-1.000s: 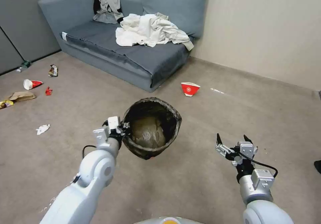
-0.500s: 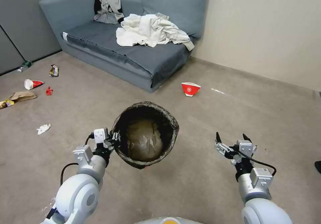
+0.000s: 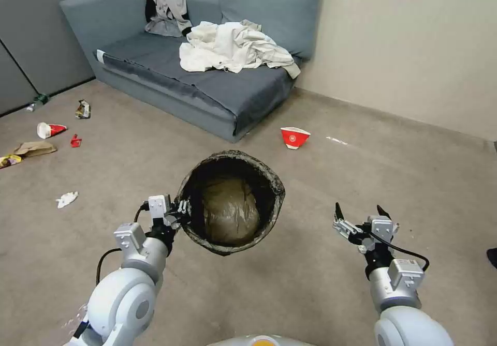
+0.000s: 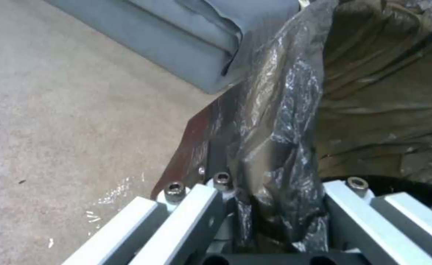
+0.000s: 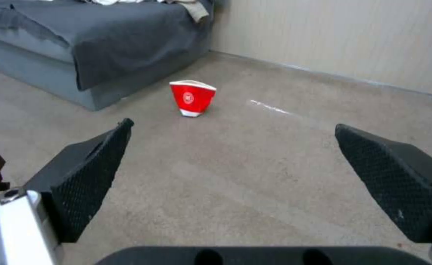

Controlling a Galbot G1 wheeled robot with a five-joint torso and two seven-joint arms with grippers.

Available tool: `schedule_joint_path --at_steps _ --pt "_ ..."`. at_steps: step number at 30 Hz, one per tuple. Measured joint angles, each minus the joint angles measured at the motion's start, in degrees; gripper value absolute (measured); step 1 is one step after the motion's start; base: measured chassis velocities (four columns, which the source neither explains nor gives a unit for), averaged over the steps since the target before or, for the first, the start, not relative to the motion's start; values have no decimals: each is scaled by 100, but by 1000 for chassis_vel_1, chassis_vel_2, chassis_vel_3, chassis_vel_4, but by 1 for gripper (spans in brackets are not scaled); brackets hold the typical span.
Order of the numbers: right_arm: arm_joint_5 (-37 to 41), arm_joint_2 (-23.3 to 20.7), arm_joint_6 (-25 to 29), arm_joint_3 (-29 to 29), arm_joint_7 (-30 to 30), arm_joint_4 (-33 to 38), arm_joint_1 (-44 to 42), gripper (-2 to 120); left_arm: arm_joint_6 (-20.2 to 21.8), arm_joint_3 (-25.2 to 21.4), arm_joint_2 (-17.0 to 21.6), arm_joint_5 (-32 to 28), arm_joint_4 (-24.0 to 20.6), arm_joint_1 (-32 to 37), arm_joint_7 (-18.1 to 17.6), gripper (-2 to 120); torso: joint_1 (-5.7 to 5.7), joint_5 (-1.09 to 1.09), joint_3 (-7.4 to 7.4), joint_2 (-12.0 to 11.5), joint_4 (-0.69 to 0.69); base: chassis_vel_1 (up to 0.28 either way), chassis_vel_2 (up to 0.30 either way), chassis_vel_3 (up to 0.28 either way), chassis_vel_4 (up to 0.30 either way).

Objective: Pick up the trash can from the floor.

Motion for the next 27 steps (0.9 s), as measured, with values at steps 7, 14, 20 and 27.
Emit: schedule_joint_path --at_steps 7,14,20,27 --pt "-3 37 2 -4 0 1 25 100 17 -3 15 -1 18 -26 -24 3 0 0 0 0 0 0 0 0 0" --pt "-2 38 4 14 0 5 35 100 23 22 8 -1 27 -33 -28 3 0 0 0 0 0 0 0 0 0" --pt "-1 42 5 23 1 42 18 100 25 23 4 -2 35 -33 -30 3 0 0 0 0 0 0 0 0 0" --pt "1 55 8 29 12 50 15 100 38 23 -8 -31 38 -39 -45 3 0 0 0 0 -1 0 0 0 0"
